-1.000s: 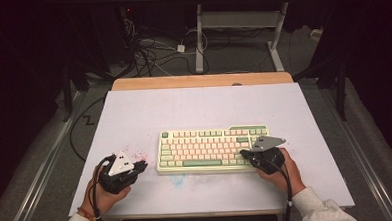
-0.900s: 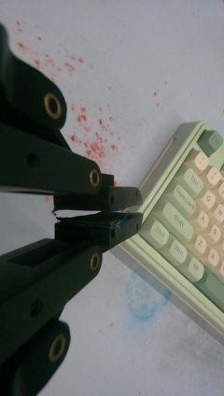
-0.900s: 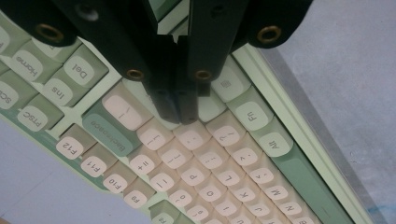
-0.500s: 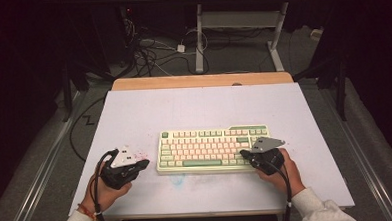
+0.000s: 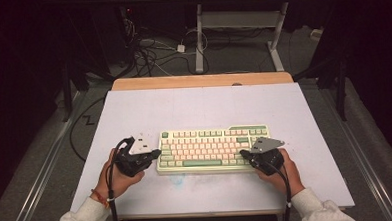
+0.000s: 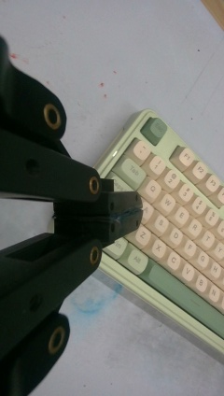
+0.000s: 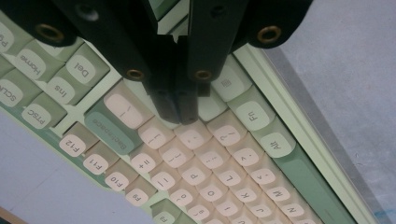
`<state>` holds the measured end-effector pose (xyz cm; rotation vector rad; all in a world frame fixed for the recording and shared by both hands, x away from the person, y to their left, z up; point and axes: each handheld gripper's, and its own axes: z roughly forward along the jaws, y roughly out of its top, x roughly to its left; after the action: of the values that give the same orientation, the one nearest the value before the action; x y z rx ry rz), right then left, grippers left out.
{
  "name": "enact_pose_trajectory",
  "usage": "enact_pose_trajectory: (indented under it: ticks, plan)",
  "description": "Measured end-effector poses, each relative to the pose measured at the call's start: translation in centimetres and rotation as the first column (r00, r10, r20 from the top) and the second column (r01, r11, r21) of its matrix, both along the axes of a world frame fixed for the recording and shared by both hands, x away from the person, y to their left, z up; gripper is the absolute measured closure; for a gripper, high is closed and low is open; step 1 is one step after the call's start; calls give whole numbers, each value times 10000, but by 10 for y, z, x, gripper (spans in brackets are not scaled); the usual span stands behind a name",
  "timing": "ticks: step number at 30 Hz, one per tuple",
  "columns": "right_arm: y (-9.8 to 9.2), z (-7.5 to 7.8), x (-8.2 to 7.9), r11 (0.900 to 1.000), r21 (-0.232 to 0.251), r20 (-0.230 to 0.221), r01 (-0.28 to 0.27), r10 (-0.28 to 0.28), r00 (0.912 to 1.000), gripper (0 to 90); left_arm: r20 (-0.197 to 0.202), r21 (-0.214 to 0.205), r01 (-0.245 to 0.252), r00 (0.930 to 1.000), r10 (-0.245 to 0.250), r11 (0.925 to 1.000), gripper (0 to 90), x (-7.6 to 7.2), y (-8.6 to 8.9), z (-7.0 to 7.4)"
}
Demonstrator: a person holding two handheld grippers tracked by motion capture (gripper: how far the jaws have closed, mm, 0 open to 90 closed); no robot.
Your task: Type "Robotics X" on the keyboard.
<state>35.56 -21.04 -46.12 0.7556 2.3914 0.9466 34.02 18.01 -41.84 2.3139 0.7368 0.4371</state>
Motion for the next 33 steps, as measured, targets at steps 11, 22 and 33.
enact_pose_trajectory:
  ticks: [11,22,33]
  plan:
    - [1,0,-1,10000,-67,110,-20,20,9999,900,-217,499,626,9979,-616,9968,875,15,-34,-6]
    - [2,-1,-1,10000,-53,102,10,-10,9999,900,-578,875,1092,9929,-1044,9902,875,28,-59,-16]
    - [2,-1,-1,10000,-53,100,17,-16,9999,900,-777,1132,1322,9893,-1238,9847,875,35,-71,-23]
